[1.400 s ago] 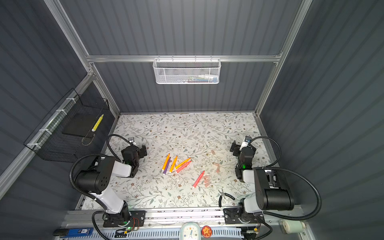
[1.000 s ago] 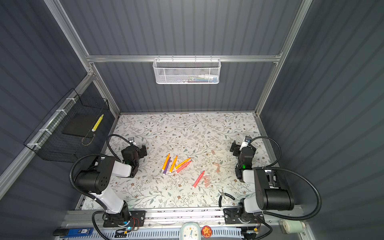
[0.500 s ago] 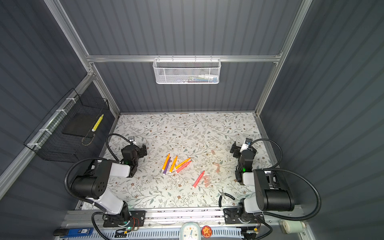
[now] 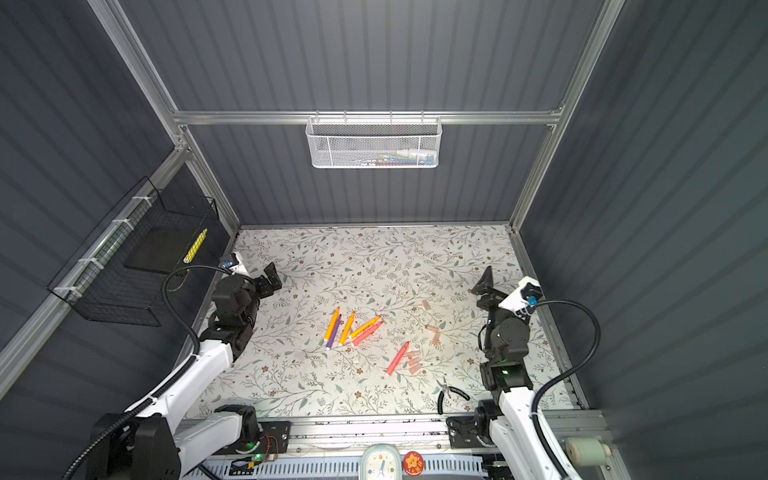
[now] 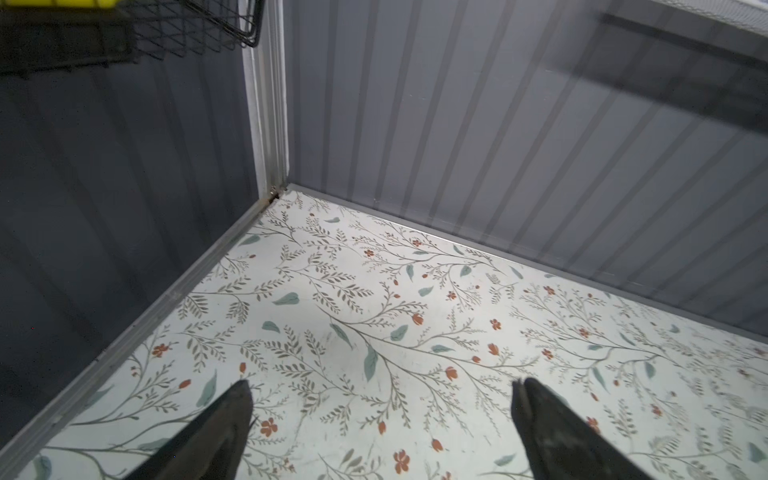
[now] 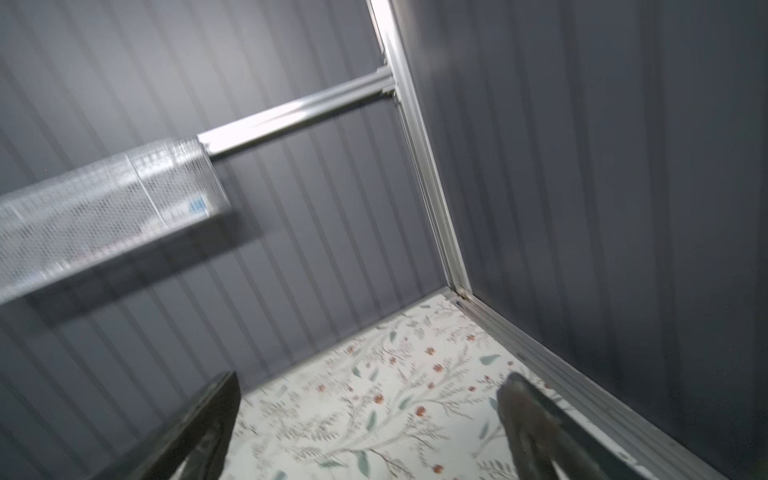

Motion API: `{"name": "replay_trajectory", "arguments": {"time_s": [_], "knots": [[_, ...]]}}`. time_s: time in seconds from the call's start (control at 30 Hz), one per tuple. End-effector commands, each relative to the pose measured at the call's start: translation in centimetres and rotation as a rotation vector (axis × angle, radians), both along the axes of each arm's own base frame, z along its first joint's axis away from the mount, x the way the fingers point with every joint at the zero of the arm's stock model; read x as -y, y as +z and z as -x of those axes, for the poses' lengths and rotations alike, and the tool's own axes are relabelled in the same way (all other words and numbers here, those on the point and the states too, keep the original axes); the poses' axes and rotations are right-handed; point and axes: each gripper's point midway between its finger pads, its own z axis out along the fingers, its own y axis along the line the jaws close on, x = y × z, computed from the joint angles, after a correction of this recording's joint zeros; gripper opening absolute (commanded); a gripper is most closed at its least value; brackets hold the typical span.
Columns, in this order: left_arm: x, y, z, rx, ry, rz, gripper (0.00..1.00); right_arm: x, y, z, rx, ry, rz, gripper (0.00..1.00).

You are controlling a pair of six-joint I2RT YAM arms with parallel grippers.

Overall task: Insert the pens into the pen caps
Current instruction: 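Raise both grippers from the rest pose toward the table center, then move the left gripper over the orange marker while the right gripper hovers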

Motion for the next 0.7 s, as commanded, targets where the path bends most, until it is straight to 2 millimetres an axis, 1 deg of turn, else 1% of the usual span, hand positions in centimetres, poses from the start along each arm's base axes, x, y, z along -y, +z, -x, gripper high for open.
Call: {"name": "replay_trajectory", "arguments": {"time_s": [0.0,0.07,0.13,0.23,0.27,0.3,0.37,0.4,0.43,0.47,0.5,0.53,0.57,0.63,0.67], "knots": [[1.2,-1.7,0.9,-0.142,-0.046,0.094,1.00,0.3,-3.7,1.3,-0.199,0.013,-0.258,0.99],[0.3,-2.6,1.5,-0.178,0.014,0.106,1.00,-1.3,-2.0,1.6,-0.205,0.110,-0.236,0.99],[0.0,-2.6,2.2,-0.171,0.030,0.117,1.00,-2.1,-0.7,1.8,-0.187,0.165,-0.222,0.99],[1.9,-0.6,3.3,-0.042,-0.102,0.136,1.00,-3.5,1.4,2.3,-0.167,0.254,-0.166,0.99],[2.3,0.1,3.9,0.005,-0.135,0.137,1.00,-3.7,1.6,2.5,-0.173,0.265,-0.192,0.99],[2.2,0.6,4.4,0.038,-0.138,0.140,1.00,-3.6,1.4,2.6,-0.192,0.264,-0.229,0.99],[1.0,0.6,5.1,0.077,-0.067,0.167,1.00,-4.1,0.3,2.6,-0.249,0.287,-0.276,0.99],[0.1,0.0,5.3,0.064,-0.002,0.195,1.00,-4.6,-0.1,2.5,-0.263,0.314,-0.267,0.99],[-1.0,-0.8,5.5,0.036,0.080,0.239,1.00,-5.5,-0.7,2.1,-0.273,0.362,-0.249,0.99],[-1.7,-1.6,5.6,0.000,0.141,0.283,1.00,-6.6,-1.5,1.7,-0.274,0.427,-0.232,0.99],[-1.4,-1.7,5.3,-0.015,0.125,0.279,1.00,-7.4,-1.9,1.4,-0.257,0.473,-0.236,0.99],[-0.7,-1.4,4.7,-0.018,0.077,0.256,1.00,-7.9,-2.6,1.2,-0.256,0.504,-0.253,0.99],[-0.5,-1.6,4.4,-0.032,0.069,0.252,1.00,-8.4,-3.2,1.0,-0.266,0.530,-0.266,0.99],[-0.1,-1.7,3.9,-0.034,0.052,0.263,1.00,-9.4,-4.2,0.4,-0.309,0.571,-0.256,0.99],[0.6,-1.6,3.6,-0.025,0.011,0.277,0.99,-9.5,-5.1,-0.1,-0.354,0.550,-0.264,0.99]]}}
